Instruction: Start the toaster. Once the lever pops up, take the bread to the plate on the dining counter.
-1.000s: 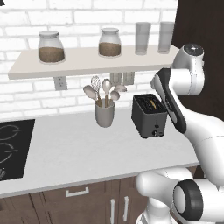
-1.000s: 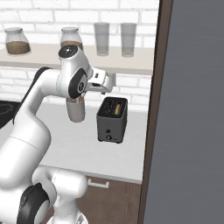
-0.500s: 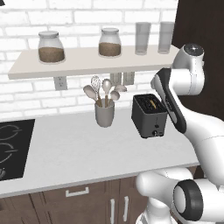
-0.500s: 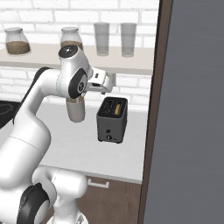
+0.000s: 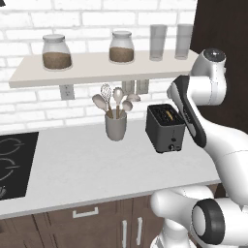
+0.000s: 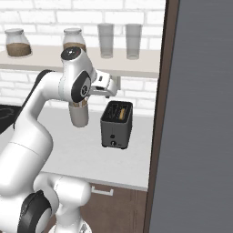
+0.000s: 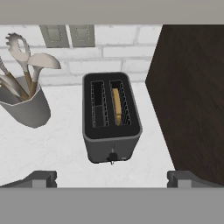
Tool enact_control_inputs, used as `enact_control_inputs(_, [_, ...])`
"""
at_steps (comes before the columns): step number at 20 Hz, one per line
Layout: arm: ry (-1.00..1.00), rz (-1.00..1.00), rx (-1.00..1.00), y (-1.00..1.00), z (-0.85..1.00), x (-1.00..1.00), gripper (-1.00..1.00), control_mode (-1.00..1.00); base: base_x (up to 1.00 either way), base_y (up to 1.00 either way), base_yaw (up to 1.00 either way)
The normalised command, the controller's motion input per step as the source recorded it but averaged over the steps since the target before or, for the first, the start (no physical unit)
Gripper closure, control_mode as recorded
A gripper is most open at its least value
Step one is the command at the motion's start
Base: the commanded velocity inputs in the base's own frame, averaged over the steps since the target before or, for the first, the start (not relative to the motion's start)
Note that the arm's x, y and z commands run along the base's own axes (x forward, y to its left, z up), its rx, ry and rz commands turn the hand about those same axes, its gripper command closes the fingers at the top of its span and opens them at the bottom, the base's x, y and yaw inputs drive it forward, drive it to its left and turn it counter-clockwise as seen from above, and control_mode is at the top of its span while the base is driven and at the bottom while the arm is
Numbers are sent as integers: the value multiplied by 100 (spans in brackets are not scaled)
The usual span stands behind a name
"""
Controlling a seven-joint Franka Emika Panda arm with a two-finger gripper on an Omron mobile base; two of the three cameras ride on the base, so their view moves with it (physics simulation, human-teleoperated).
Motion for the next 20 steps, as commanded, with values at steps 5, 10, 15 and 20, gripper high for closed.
enact_control_inputs(5, [0,0,0,0,0,0,-100,-100,0,0,0])
enact_control_inputs(10, [0,0,0,0,0,0,-100,-100,0,0,0])
enact_control_inputs(15, [0,0,0,0,0,0,-100,-100,0,0,0])
enact_control_inputs(20, [0,0,0,0,0,0,-100,-100,0,0,0])
